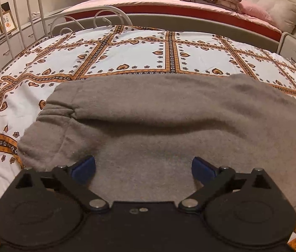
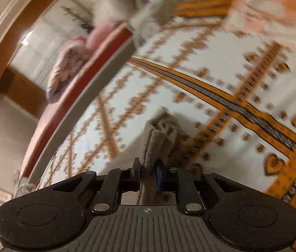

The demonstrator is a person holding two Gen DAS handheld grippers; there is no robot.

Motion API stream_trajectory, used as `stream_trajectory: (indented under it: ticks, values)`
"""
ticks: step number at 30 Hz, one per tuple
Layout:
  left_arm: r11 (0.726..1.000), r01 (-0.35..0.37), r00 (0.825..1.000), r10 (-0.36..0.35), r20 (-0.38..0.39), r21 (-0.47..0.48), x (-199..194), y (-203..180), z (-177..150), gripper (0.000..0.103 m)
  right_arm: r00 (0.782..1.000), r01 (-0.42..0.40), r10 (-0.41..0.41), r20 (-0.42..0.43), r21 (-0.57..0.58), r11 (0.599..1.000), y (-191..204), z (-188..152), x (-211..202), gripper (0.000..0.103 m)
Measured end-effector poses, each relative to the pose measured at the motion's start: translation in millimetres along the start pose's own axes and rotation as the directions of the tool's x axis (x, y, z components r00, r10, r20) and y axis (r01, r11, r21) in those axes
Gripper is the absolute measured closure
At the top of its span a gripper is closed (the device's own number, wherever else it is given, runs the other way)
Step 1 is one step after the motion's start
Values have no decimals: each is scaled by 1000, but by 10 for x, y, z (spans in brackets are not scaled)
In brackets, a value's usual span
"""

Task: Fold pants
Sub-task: 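Grasp the folded trouser edge with the right gripper, then lift the held edge with the right gripper and fold it over the trousers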

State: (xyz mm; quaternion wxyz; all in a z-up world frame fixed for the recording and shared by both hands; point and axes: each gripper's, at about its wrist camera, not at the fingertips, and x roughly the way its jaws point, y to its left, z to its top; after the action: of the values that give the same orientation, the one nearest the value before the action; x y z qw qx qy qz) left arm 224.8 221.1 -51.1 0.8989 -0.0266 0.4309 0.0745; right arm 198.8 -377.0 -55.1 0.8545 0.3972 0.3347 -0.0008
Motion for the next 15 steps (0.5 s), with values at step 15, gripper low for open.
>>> stream_trajectory:
  ticks: [15]
  values:
    - [997,39,999,-41,23,68,-101,72,-100,7,998,58,-55,-22,200,978,-322,14,107,89]
